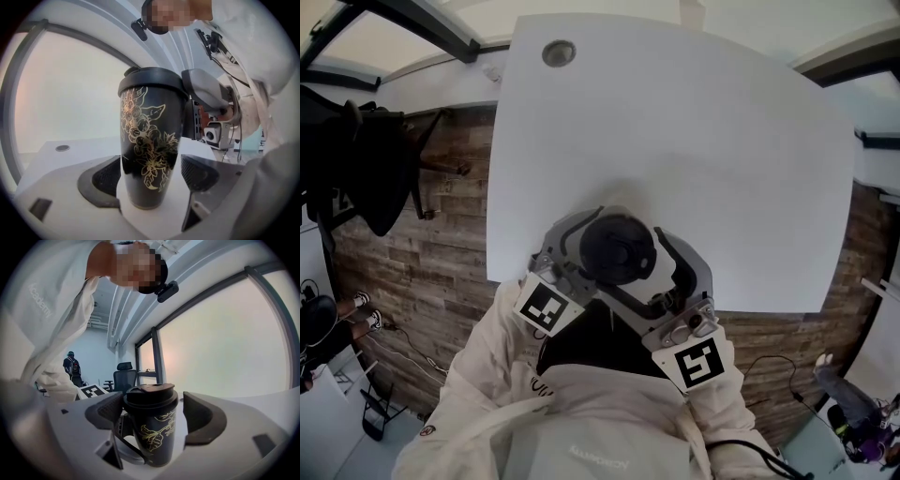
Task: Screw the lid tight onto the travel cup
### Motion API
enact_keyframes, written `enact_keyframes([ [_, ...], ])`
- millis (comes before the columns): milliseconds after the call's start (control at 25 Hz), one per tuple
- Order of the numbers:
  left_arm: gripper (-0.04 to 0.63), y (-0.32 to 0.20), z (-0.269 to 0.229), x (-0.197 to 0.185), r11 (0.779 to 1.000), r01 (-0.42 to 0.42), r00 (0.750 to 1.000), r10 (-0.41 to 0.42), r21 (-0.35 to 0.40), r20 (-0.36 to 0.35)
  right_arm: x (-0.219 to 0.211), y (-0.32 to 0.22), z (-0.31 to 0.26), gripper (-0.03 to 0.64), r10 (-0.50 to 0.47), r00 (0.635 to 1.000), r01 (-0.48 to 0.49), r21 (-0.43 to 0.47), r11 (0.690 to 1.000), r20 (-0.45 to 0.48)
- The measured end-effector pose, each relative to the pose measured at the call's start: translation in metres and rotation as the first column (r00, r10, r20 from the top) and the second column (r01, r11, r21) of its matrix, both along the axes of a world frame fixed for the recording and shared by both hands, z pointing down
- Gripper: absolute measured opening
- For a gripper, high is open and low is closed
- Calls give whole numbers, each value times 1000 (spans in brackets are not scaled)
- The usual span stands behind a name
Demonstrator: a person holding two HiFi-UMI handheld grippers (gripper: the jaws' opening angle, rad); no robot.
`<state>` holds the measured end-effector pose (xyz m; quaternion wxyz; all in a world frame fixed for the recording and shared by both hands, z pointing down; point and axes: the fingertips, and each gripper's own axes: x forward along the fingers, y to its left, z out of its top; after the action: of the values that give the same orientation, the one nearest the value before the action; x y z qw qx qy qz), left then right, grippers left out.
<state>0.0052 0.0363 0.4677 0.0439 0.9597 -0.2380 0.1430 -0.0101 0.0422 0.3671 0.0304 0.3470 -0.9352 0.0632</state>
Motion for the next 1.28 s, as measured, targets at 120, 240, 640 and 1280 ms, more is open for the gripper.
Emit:
enact_keyframes([
  [120, 400, 9, 1, -10, 1000, 8, 1000, -7, -24, 16, 6, 6, -2, 400, -15, 1000, 15, -31, 999, 14],
  [240, 399, 14, -7, -29, 998, 50, 999, -49, -38, 15, 19, 12, -9, 399, 9, 1000, -8, -61, 998, 20],
  [640, 308, -2, -123, -95, 943, 331, 941, -332, -22, -68, 79, 9, -83, 199, 246, 964, -247, 2, 969, -96],
  [1280, 8, -15, -238, -123, 820, 564, 822, -547, 99, -156, 140, 20, -161, 20, 591, 806, -589, -59, 806, 27],
])
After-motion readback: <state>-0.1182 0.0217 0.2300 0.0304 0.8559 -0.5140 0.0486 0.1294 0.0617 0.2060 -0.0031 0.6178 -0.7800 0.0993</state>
